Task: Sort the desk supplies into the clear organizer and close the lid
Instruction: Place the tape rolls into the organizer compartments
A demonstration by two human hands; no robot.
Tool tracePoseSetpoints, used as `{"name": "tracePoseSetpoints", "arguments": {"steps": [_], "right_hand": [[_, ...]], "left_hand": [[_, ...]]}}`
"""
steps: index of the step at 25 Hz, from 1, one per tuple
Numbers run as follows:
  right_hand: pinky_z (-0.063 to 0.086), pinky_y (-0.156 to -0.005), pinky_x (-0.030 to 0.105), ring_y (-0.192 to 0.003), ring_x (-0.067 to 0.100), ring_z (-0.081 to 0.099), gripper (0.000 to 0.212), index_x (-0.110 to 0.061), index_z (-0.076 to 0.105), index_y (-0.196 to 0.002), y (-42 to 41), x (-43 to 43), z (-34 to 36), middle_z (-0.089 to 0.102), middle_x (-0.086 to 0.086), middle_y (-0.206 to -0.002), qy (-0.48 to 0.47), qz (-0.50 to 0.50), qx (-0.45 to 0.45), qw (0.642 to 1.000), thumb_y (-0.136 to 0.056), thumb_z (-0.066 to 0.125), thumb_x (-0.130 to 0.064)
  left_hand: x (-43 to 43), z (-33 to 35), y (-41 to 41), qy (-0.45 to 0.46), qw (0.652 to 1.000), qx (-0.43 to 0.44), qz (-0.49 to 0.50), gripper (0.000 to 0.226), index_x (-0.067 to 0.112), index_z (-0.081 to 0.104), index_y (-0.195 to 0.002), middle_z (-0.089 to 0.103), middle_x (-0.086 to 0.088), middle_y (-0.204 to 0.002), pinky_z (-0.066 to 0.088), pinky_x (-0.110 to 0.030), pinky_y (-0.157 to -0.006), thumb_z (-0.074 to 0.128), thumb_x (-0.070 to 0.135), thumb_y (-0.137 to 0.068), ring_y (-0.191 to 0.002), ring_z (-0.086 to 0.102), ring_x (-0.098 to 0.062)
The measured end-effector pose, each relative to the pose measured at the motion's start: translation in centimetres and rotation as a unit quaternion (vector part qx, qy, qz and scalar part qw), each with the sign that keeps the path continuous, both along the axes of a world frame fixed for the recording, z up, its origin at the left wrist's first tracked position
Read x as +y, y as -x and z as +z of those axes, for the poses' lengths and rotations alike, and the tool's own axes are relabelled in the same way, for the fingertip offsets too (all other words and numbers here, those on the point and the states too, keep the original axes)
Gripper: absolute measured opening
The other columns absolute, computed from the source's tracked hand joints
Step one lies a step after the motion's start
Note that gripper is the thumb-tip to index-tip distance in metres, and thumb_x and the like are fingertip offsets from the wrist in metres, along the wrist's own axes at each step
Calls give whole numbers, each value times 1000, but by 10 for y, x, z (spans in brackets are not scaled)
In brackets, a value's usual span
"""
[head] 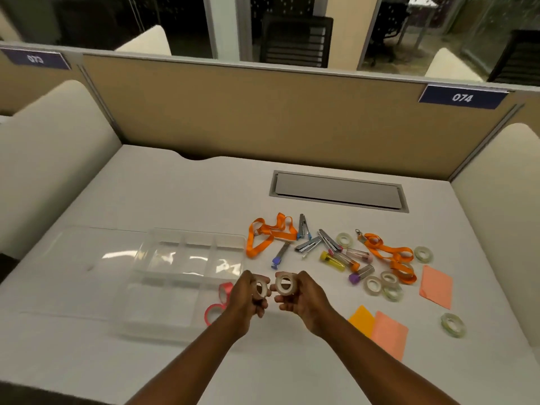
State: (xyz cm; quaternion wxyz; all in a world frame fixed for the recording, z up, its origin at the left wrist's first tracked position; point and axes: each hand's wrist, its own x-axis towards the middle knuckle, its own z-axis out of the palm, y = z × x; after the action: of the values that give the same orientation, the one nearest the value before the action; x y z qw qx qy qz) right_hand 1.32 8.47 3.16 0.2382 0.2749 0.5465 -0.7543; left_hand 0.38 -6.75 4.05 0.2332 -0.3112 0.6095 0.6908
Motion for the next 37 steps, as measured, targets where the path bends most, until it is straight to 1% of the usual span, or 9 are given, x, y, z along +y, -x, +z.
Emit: {"name": "tracePoseSetpoints", "arguments": {"steps": [3,5,7,11,14,18,21,28,37], "right_hand": [[56,-71,33,-84,26,67,33,-17,68,-115,10,-59,5,74,13,-102,-54,93,50,993,-102,41,-32],[57,-73,33,-88,22,68,29,-23,62,-122,18,-96,4,71,7,-108,-147,179,127,965,-100,48,-37],[58,-82,33,-95,16,67,35,-27,58,-128,25,-131,1,68,-1,-116,-265,242,221,907,-95,57,-41],[51,-91,32,-107,16,61,54,-27,52,-134,35,-182,-12,63,-5,-126,-394,323,359,782,-85,67,-42],[48,-98,36,-122,21,53,57,-24,49,-138,38,-205,-22,57,-2,-138,-452,384,389,705,-86,68,-36],[49,-95,39,-120,25,52,55,-23,49,-139,38,-217,-36,56,1,-139,-513,430,399,627,-88,68,-31],[48,-99,40,-126,25,48,59,-23,45,-141,35,-211,-45,49,1,-146,-516,437,397,621,-88,67,-35],[49,-98,34,-128,21,49,50,-23,52,-135,20,-165,-46,49,1,-144,-535,318,380,684,-89,63,-41],[49,-90,28,-125,16,47,45,-25,52,-134,-20,-26,-38,50,-3,-138,-595,226,312,705,-93,58,-41]], "left_hand": [[-60,-1,-5,62,995,73,-19,31,9,66,-95,63,-12,-83,45,-30,-57,43,29,-95,-70,56,-22],[-101,-10,-9,203,962,161,-84,20,16,64,-98,66,-4,-95,48,-27,-71,48,29,-95,-81,60,-16],[-141,-21,-15,354,891,244,-145,22,19,61,-110,64,1,-104,46,-22,-77,60,28,-89,-91,60,-11],[-189,-47,-27,492,788,296,-224,55,13,56,-124,66,-3,-106,50,-32,-77,75,29,-74,-89,63,-21],[-203,-56,-31,551,743,271,-267,75,11,46,-138,69,-5,-97,48,-33,-74,78,30,-73,-83,63,-23],[-209,-63,-30,591,708,251,-295,88,14,33,-148,70,-2,-100,47,-32,-74,77,34,-75,-85,62,-20],[-211,-65,-27,586,705,260,-304,83,17,35,-147,67,-3,-112,48,-35,-81,75,35,-77,-95,63,-22],[-189,-57,-19,573,698,311,-296,69,17,48,-135,63,-7,-117,51,-38,-79,75,33,-73,-98,63,-26],[-58,-37,-1,524,687,364,-347,63,23,43,-140,54,-5,-136,43,-41,-101,64,42,-84,-122,52,-25]]}}
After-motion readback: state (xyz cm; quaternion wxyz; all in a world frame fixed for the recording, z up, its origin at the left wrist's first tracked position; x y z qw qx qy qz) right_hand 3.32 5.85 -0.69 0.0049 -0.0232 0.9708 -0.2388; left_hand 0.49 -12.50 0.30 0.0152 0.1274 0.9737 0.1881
